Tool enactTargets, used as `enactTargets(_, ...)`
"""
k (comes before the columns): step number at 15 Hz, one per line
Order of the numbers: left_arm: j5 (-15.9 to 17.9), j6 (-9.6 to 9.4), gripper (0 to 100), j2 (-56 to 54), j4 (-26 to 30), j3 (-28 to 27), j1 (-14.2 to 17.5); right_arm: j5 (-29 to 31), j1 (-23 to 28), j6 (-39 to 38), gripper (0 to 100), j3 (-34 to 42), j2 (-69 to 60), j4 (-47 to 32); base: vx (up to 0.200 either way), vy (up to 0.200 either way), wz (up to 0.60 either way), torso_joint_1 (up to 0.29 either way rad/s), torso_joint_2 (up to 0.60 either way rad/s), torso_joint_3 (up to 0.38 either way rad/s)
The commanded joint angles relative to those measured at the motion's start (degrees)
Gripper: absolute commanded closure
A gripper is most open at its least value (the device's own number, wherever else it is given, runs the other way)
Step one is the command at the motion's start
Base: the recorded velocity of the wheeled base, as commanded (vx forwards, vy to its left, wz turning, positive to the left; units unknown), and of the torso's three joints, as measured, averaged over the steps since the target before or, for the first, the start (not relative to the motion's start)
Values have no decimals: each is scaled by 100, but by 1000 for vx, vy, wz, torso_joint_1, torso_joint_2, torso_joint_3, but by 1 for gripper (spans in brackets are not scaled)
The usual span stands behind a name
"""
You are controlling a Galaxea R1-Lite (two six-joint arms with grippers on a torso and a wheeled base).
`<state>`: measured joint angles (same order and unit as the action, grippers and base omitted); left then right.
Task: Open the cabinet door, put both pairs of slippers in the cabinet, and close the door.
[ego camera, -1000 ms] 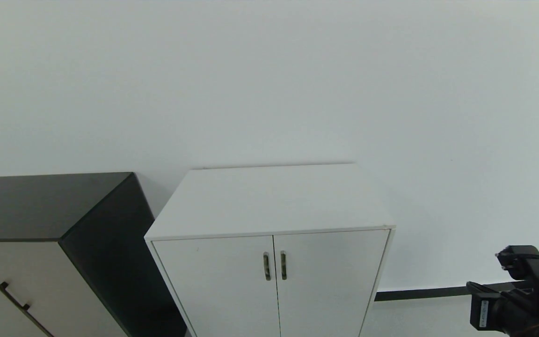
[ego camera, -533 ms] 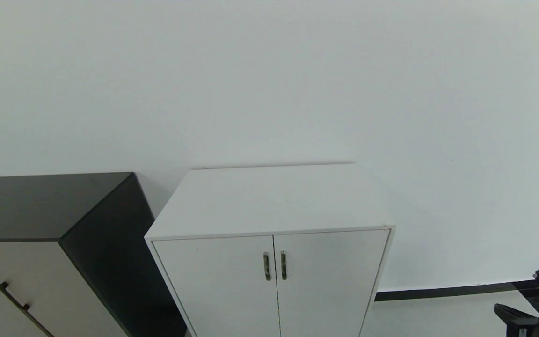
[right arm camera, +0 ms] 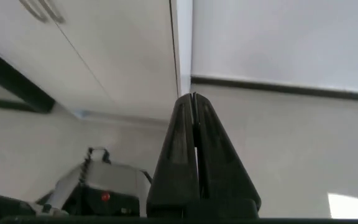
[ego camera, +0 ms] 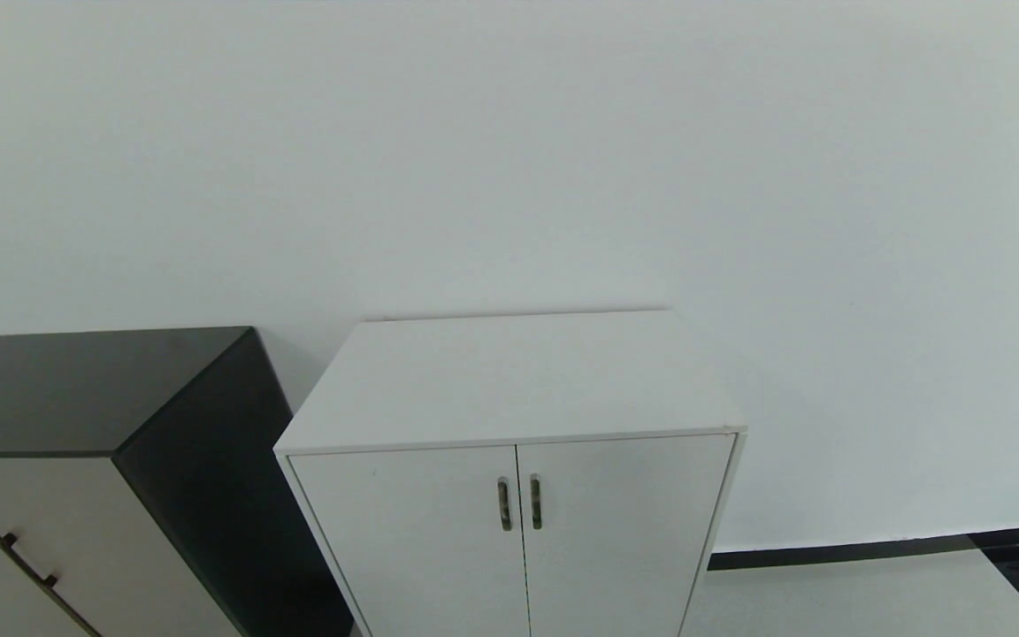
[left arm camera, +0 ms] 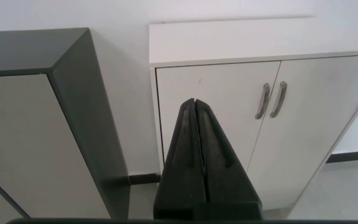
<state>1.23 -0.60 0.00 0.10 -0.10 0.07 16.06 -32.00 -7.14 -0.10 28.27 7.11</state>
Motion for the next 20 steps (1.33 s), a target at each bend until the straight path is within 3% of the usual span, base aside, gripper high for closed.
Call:
enactTargets(1,0,-11,100,9,-1,1,1,-735,-201,161,100,-17,-1790,-596,0,0,0,0,0,0)
enactTargets(2,0,-2,100,9,-1,1,1,-1236,-184,503,100,1,-1887,-702,0,0,0,0,0,0)
enactTargets(3,0,-11,100,9,-1,1,1,-1368,-175,767,100,1,-1711,-720,0,0,0,0,0,0)
enactTargets(7,0,-2,100,9,-1,1,1,-1359,54,767,100,1,-1403,-728,0,0,0,0,0,0)
enactTargets(10,0,-11,100,9,-1,1,1,-1351,1776,776,100,1,-1509,-728,0,0,0,0,0,0)
enactTargets(12,0,-11,100,9,-1,1,1,-1351,2277,767,100,10,-2018,-728,0,0,0,0,0,0)
enactTargets(20,0,-19,100,9,-1,1,1,-981,2383,345,100,-8,-2256,-711,0,0,0,0,0,0)
